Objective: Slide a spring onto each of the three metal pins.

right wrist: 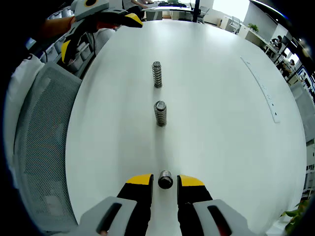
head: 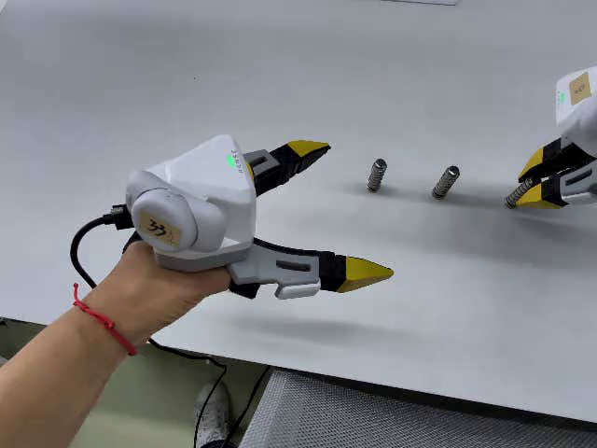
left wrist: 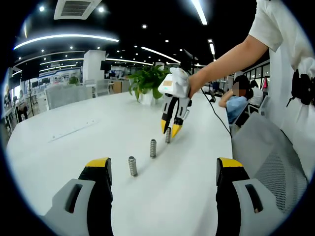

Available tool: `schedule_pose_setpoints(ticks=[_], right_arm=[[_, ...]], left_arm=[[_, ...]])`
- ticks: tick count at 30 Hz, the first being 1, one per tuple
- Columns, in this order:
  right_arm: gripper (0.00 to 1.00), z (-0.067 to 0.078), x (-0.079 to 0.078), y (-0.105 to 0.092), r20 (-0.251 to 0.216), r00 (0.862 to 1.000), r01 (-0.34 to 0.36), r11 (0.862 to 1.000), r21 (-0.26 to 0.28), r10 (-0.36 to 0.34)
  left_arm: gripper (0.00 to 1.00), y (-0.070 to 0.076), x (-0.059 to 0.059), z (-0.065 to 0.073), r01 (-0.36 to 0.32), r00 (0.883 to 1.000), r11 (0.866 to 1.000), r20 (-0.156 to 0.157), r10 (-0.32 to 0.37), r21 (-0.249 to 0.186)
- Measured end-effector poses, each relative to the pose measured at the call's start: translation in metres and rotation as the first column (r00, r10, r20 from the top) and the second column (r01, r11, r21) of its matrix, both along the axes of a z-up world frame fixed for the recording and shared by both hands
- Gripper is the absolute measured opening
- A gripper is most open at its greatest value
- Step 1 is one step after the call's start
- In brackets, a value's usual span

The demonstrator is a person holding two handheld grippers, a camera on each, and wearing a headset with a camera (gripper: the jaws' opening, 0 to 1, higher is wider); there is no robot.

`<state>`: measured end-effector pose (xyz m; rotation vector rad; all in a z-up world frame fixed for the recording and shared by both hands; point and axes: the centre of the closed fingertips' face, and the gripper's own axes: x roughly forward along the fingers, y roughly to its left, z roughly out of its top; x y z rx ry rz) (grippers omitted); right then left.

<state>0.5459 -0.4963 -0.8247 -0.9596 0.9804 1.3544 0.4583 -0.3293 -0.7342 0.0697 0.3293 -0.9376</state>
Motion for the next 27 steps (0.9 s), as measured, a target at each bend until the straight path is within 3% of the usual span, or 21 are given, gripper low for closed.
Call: schedule_pose_setpoints(ticks=[5,11,15,20,27], right_arm=[[0.22,0.015,-0.001,-0.002,-0.002,0.997,0.073,0.995,0.072,-0.073],[0.31,0.032,0.002,-0.014,0.011,0.983,0.177,0.961,0.211,-0.183],[0.38,0.042,-0.004,-0.022,0.007,0.969,0.235,0.928,0.288,-0.247],[0.5,0.055,-0.021,-0.03,-0.004,0.948,0.292,0.865,0.409,-0.318],[0.66,0.057,-0.047,-0.047,-0.036,0.931,0.333,0.8,0.499,-0.364]], left_arm=[[0.87,0.002,0.0,-0.001,0.002,1.0,1.0,-0.001,-0.002,0.012],[0.88,0.003,-0.001,-0.003,0.012,1.0,0.999,-0.002,-0.012,0.036],[0.89,0.004,0.0,-0.003,0.012,1.0,0.999,-0.003,-0.012,0.041],[0.9,0.005,-0.001,-0.007,0.023,1.0,0.997,-0.008,-0.022,0.067],[0.95,0.006,0.0,-0.008,0.009,1.0,0.998,-0.009,-0.008,0.068]])
